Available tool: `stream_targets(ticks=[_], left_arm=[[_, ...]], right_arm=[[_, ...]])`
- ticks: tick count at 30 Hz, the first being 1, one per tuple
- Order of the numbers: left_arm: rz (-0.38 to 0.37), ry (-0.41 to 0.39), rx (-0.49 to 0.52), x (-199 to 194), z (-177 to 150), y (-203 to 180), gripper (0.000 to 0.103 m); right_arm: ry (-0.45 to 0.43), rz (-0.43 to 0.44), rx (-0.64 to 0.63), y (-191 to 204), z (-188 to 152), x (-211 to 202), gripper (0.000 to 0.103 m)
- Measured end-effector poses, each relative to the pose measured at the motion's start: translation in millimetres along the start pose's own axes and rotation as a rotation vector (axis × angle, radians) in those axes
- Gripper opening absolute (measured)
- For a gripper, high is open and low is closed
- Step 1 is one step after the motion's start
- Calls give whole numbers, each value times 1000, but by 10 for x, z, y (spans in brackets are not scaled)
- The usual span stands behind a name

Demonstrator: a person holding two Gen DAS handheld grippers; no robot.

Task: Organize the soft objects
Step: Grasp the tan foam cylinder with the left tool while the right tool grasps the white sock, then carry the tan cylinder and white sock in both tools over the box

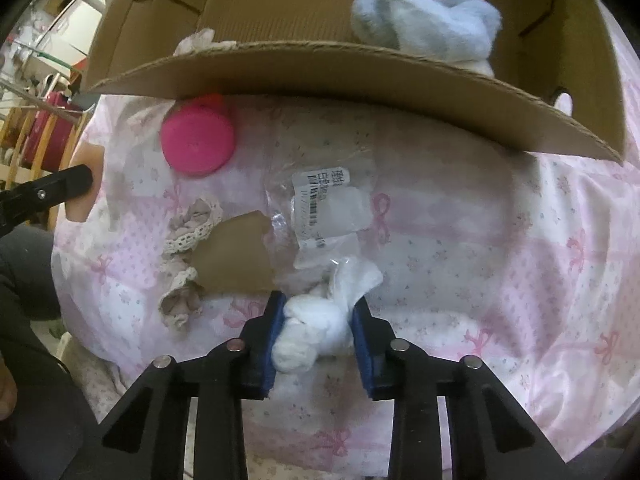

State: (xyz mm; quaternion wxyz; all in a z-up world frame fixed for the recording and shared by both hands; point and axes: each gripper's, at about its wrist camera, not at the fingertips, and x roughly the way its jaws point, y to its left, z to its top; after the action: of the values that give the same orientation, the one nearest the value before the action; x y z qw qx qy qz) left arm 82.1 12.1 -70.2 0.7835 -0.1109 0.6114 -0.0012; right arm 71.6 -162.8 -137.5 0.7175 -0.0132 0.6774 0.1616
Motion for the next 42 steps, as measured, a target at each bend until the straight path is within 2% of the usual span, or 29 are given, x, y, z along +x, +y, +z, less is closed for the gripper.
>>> stream_targets(ticks=[6,10,17,22,26,32,37,42], left_arm=[[-8,-22,1,-88,-58,29,4],[6,-33,41,-130,-170,-36,4],[6,-72,78,-277,-333,-123,4],[-10,-118,61,-452,-280,-121,4],[-9,-151,56,-595,-174,-119,4],[-18,-189,65,-756,82,-168,4],[4,-232,97,-814,336,-252,4],[22,-234,136,-731,582,-350,4]], right_arm=[[-15,31,23,-9,-183,-257,33],[-39,58,21,34,-330,-457,33],[-97,170,23,68,-511,-834,33],[-240,241,28,60,-590,-1233,33],[-338,235,21,58,-495,-1471,33],[-413,234,38,-53,-269,-1683,33],[-484,230,93,-173,-28,-1690,33],[-514,234,140,-302,237,-1649,33]])
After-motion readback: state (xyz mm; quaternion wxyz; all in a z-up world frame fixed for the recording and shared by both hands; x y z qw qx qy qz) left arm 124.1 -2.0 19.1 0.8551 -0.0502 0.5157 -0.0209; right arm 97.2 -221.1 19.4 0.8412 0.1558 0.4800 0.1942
